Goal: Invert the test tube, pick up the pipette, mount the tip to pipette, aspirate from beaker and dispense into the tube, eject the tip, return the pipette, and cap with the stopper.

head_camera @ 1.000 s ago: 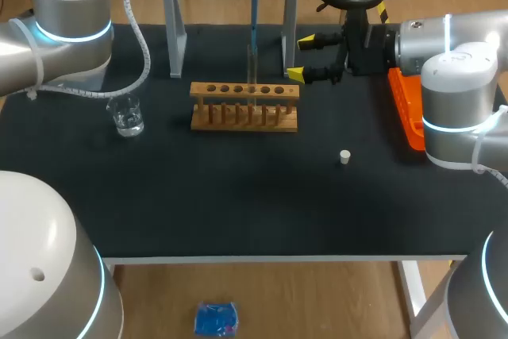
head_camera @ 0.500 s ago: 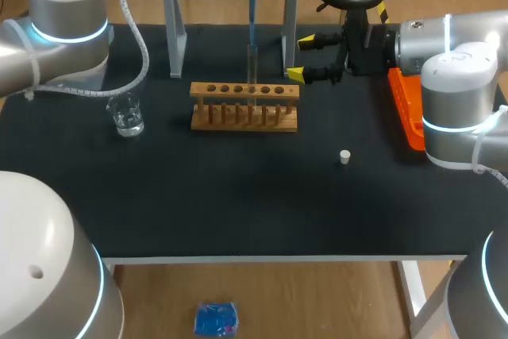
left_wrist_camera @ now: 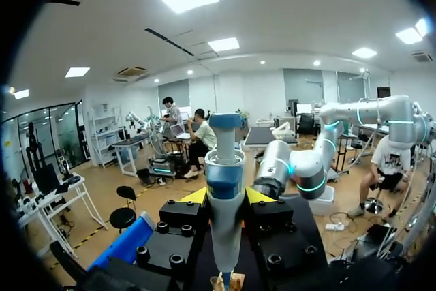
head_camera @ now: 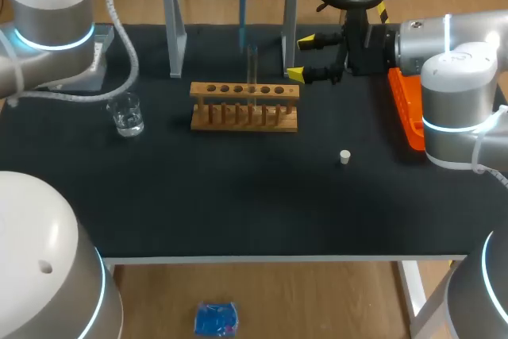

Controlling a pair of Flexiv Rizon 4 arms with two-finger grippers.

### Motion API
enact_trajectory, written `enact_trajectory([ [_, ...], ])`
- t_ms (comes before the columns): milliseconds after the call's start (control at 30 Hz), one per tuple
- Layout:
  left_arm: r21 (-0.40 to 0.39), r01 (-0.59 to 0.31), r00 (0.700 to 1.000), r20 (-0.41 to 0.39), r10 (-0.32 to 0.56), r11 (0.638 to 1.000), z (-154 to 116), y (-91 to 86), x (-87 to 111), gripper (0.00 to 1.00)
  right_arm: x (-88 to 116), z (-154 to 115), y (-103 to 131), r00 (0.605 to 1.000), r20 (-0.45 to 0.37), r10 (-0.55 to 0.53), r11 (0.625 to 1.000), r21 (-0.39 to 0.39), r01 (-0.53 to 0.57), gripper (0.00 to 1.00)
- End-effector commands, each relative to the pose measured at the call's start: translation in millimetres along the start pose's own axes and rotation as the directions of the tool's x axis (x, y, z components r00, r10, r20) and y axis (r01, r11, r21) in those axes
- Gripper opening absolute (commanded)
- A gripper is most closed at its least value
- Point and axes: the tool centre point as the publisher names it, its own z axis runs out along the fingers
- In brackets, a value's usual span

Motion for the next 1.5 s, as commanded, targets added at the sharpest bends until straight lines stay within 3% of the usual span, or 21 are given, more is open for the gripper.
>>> enact_trajectory([
  [33,-0.026,0.014,1.0,0.014,-0.014,1.0,-31,4.9,17.8,0.0,0,0,0,1.0,-0.001,0.0,1.0,-0.001,0.0,1.0],
  [233,-0.034,0.038,0.998,0.059,-0.036,0.999,-46,20.6,39.6,0.0,0,0,0,1.0,-0.001,0.0,1.0,-0.001,0.0,1.0],
  [500,-0.01,0.044,0.992,0.116,-0.043,0.999,-48,38.3,87.9,0.0,0,0,0,1.0,-0.001,0.0,1.0,-0.001,0.0,1.0],
  [767,0.003,0.045,0.992,0.116,-0.045,0.999,-27,44.0,131.6,0.0,0,0,0,1.0,-0.001,0.0,1.0,-0.001,0.0,1.0],
  [933,-0.036,0.028,0.996,0.084,-0.025,0.999,-6,48.4,149.2,0.0,0,0,0,1.0,-0.001,0.0,1.0,-0.001,0.0,1.0],
  [1133,-0.036,0.046,0.993,0.11,-0.041,0.998,10,60.3,157.5,0.0,0,0,0,1.0,-0.001,0.0,1.0,-0.001,0.0,1.0],
  [1300,0.003,0.016,0.993,0.119,-0.016,1.0,17,69.4,159.0,0.0,0,0,0,1.0,-0.001,0.0,1.0,-0.001,0.0,1.0],
  [1500,0.069,0.048,0.989,0.136,-0.057,0.996,22,86.9,155.6,0.0,0,0,0,1.0,-0.001,0.0,1.0,-0.001,0.0,1.0],
])
